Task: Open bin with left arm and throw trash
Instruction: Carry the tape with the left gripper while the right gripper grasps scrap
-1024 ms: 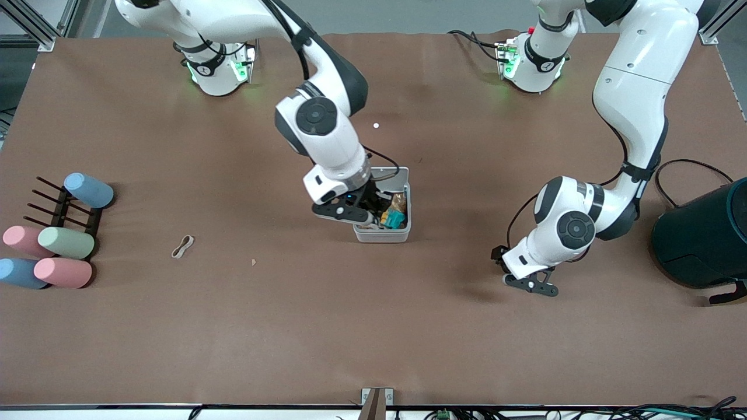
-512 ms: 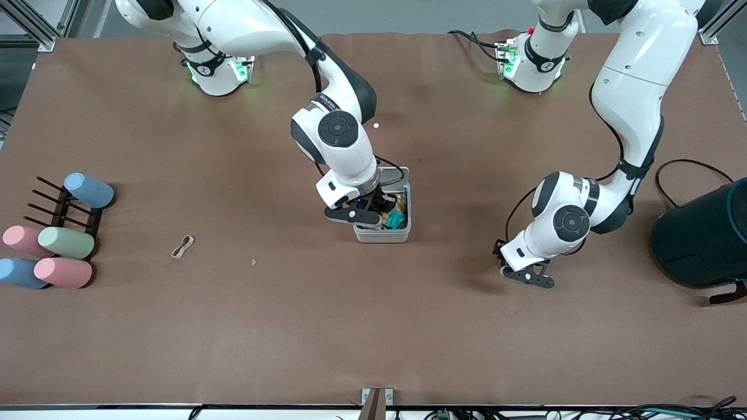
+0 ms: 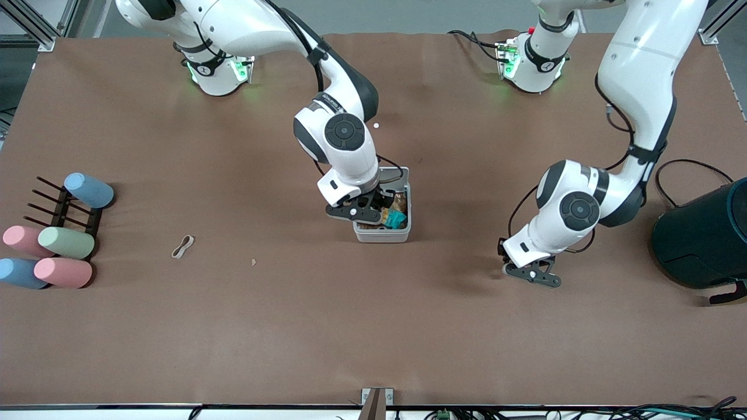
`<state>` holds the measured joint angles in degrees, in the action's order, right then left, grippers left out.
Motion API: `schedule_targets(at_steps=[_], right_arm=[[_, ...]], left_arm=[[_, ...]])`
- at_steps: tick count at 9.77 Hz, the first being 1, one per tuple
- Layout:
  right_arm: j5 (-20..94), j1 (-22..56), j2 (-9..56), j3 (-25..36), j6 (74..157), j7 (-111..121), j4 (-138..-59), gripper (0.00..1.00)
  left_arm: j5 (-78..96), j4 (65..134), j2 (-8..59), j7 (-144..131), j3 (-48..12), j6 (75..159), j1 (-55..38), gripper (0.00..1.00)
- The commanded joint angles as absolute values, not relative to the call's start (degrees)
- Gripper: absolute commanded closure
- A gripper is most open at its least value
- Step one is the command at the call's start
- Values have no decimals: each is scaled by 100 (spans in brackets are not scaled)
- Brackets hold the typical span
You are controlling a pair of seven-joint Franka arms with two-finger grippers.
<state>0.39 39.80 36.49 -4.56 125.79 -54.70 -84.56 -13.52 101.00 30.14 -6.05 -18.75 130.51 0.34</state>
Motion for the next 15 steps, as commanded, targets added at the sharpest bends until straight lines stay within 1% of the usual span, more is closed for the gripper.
schedule_targets(at_steps=[1, 2, 3, 4, 5, 6, 7, 8, 9, 11, 12, 14, 15], right_arm=[[52, 3964, 3455, -431, 12228, -5484, -8394, 0], [79, 3894, 3219, -431, 11930, -5484, -8385, 0], [88, 3633, 3017, -431, 11779, -5484, -8428, 0], [88, 3395, 2841, -422, 11743, -5502, -8646, 1], [79, 2958, 2552, -413, 12012, -5485, -9205, 1], [44, 2536, 2175, -404, 12632, -5328, -10055, 3], [27, 1922, 1875, -404, 13309, -4674, -10960, 3], [26, 1316, 1837, -404, 13481, -3832, -11360, 2], [26, 727, 1863, -413, 13456, -3179, -11486, 2], [26, 30, 1942, -404, 13500, -2839, -11584, 2], [-26, -156, 2116, -396, 13526, -2795, -11584, 2], [-350, -586, 2451, -395, 13702, -1921, -11523, 1], [-360, -745, 2635, -396, 13928, -1812, -11531, 2]], left_arm=[[-1354, 9967, 2332, -1270, -2423, 11940, 26, 100], [-1345, 9958, 2120, -1788, -2843, 11501, 35, 100], [-1197, 9958, 1962, -2280, -3213, 11070, 44, 100], [-856, 9923, 1856, -2607, -3486, 10944, 35, 100], [-600, 9879, 1872, -3185, -3724, 10942, -26, 100], [-519, 9818, 1959, -3826, -3979, 10986, -131, 100], [-414, 9739, 2143, -4641, -4155, 10995, -358, 100], [-309, 9625, 2275, -5250, -4183, 10995, -717, 100], [-299, 9598, 2346, -5569, -4175, 11004, -1017, 100], [-342, 9572, 2364, -5608, -4175, 11021, -1107, 100], [-386, 9545, 2356, -5503, -4166, 11021, -1038, 100], [-553, 8976, 2434, -4725, -4044, 10943, -653, 100], [-728, 8904, 2600, -4467, -4017, 10986, -563, 100]])
